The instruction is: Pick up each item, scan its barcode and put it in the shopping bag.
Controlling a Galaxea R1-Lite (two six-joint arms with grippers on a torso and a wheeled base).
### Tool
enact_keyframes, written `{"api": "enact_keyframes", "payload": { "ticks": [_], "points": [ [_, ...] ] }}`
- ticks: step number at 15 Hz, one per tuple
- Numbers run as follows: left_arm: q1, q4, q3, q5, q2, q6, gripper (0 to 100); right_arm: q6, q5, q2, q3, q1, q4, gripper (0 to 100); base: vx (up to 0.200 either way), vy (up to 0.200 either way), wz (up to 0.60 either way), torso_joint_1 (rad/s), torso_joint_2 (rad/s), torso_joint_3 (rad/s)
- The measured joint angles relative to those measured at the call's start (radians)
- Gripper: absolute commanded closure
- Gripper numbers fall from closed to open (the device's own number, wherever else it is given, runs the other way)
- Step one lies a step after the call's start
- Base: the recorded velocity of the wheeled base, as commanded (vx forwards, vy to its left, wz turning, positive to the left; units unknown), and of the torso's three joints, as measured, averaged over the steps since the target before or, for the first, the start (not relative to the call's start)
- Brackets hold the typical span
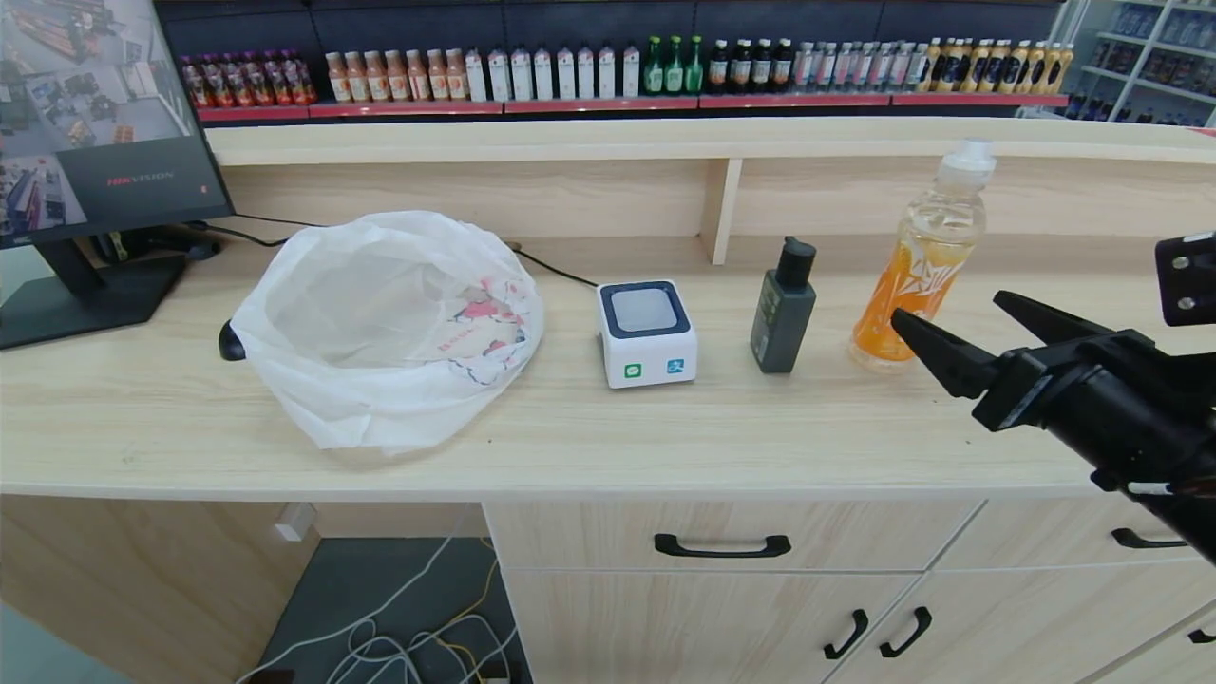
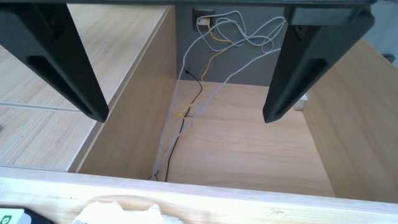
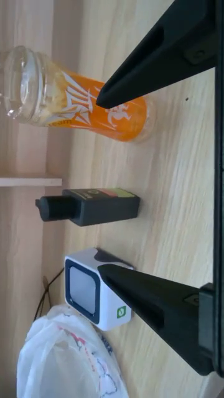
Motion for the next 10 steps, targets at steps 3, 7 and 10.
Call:
{"api": "enact_keyframes", "payload": {
  "ticks": [3,7,10],
  "points": [
    [0.0,0.0,0.0,0.0,0.0,0.0,0,-0.026,-0.114,0.05,-0.017,0.023,-0.025,0,0.0,0.0,0.0,0.0,0.0,0.0],
    [0.0,0.0,0.0,0.0,0.0,0.0,0,-0.055,-0.121,0.113,-0.059,0.062,-0.038,0,0.0,0.0,0.0,0.0,0.0,0.0],
    [0.0,0.0,0.0,0.0,0.0,0.0,0,-0.047,-0.121,0.165,-0.091,0.081,-0.039,0,0.0,0.0,0.0,0.0,0.0,0.0]
  ]
}}
